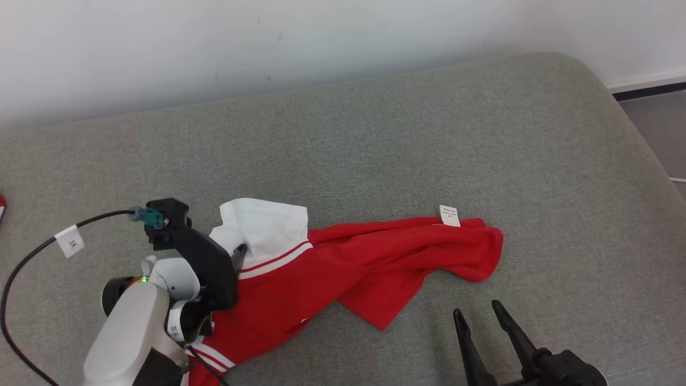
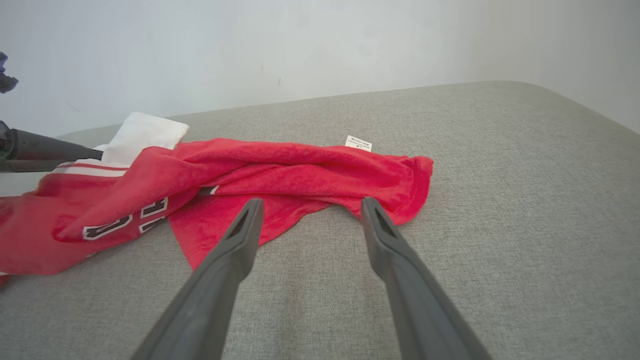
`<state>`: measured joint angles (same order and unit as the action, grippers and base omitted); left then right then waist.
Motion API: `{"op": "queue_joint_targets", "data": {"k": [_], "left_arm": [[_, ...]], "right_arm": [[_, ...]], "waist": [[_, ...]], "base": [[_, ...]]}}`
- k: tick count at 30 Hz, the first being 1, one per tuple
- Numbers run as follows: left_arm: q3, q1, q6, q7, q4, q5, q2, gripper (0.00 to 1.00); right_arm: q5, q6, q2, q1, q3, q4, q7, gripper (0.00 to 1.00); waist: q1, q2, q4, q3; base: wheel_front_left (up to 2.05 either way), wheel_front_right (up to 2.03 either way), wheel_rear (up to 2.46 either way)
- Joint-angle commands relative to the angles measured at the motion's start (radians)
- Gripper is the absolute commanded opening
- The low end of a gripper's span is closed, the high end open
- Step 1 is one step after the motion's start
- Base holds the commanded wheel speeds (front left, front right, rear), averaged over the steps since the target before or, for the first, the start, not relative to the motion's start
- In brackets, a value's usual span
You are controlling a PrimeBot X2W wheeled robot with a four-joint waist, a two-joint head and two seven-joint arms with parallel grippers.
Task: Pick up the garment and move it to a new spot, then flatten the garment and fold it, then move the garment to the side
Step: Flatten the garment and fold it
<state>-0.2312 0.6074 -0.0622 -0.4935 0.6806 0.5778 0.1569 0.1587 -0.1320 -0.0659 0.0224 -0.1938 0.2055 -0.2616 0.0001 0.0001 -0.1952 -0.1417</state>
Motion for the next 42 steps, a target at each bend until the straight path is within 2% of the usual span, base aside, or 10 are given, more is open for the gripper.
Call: {"op": "queue_joint_targets", "data": {"k": [1, 8, 16, 24, 33, 38, 42], "left_arm": [[-0.005, 0.021, 0.009, 0.010, -0.002, -0.017, 0.007, 1.00], [-0.032, 0.078, 0.037, 0.051, 0.023, -0.079, 0.044, 1.00], [-0.095, 0.151, 0.018, 0.015, 0.102, -0.136, 0.067, 1.00], [-0.137, 0.193, -0.010, -0.053, 0.142, -0.136, 0.056, 1.00], [-0.186, 0.225, 0.051, 0.004, 0.174, -0.219, 0.096, 1.00], [-0.193, 0.221, 0.031, -0.017, 0.214, -0.201, 0.082, 1.00], [-0.195, 0.212, -0.005, -0.075, 0.245, -0.163, 0.047, 1.00]], "right_arm": [[0.004, 0.003, -0.003, -0.005, -0.005, 0.000, -0.005, 1.00], [0.010, 0.003, -0.014, -0.009, -0.026, 0.009, -0.004, 1.00], [0.013, 0.003, -0.021, -0.006, -0.036, -0.002, -0.001, 1.00], [0.012, 0.003, -0.015, -0.006, -0.021, -0.016, -0.003, 1.00], [0.016, 0.003, -0.002, -0.016, -0.036, -0.018, -0.004, 1.00], [0.013, 0.003, -0.001, -0.019, -0.030, -0.021, -0.004, 1.00], [0.012, 0.003, 0.001, -0.018, -0.026, -0.028, -0.004, 1.00]], "waist": [[-0.0001, -0.0001, -0.002, 0.001], [-0.0001, -0.0001, -0.028, -0.005], [-0.0001, -0.0001, -0.078, -0.036], [-0.0001, -0.0001, -0.085, -0.064], [-0.0001, -0.0001, -0.095, -0.090], [-0.0001, -0.0001, -0.101, -0.106], [-0.0001, -0.0001, -0.101, -0.116]], "base": [[0.00, 0.00, 0.00], [0.00, 0.00, 0.00], [0.00, 0.00, 0.00], [0.00, 0.00, 0.00], [0.00, 0.00, 0.00], [0.00, 0.00, 0.00], [0.00, 0.00, 0.00]]}}
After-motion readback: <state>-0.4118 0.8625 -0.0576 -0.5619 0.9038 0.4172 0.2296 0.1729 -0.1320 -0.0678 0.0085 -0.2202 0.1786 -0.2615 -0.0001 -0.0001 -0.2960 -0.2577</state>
